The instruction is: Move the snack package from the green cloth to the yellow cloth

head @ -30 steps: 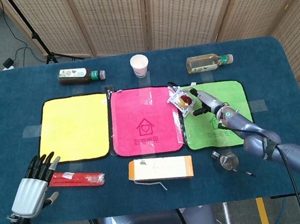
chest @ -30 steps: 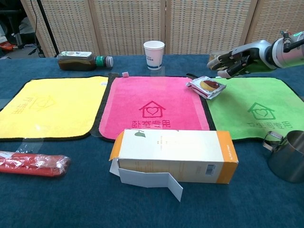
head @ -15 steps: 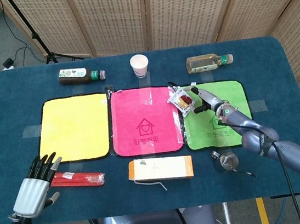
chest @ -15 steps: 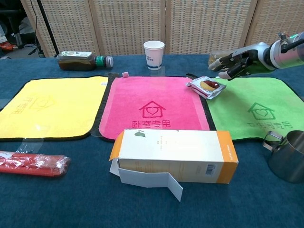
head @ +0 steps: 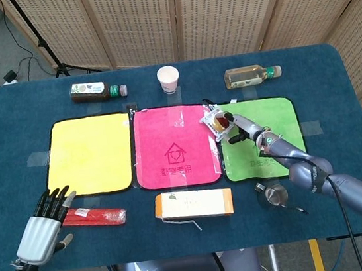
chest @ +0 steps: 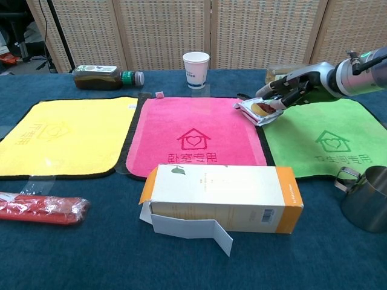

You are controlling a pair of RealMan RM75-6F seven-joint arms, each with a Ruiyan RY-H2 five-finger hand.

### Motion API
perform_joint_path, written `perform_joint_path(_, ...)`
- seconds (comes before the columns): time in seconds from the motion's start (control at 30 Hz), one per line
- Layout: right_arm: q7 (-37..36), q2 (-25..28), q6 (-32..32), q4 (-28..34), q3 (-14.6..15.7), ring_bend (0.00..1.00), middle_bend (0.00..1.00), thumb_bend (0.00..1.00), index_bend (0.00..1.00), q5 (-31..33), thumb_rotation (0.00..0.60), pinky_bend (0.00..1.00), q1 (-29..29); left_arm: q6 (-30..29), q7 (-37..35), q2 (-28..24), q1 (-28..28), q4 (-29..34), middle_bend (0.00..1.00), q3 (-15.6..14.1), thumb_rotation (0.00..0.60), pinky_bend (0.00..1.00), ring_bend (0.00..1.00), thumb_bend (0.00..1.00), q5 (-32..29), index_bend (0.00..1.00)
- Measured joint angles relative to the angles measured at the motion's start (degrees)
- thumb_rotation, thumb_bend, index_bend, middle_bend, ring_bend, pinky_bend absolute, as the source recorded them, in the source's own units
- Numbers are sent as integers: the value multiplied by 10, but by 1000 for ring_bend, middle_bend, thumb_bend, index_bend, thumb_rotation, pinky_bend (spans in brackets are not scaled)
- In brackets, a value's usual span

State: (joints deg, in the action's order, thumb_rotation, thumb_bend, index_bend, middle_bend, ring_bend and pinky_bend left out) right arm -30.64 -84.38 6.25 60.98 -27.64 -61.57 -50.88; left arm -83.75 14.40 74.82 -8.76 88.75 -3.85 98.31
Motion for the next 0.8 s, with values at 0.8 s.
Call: perform_joint_path(0.8,18,-6,13,86,10,0,0,640,92,-1,600,0,-1,0,-9,-2,-2,1,0,-8,600,0,0,128,14,0)
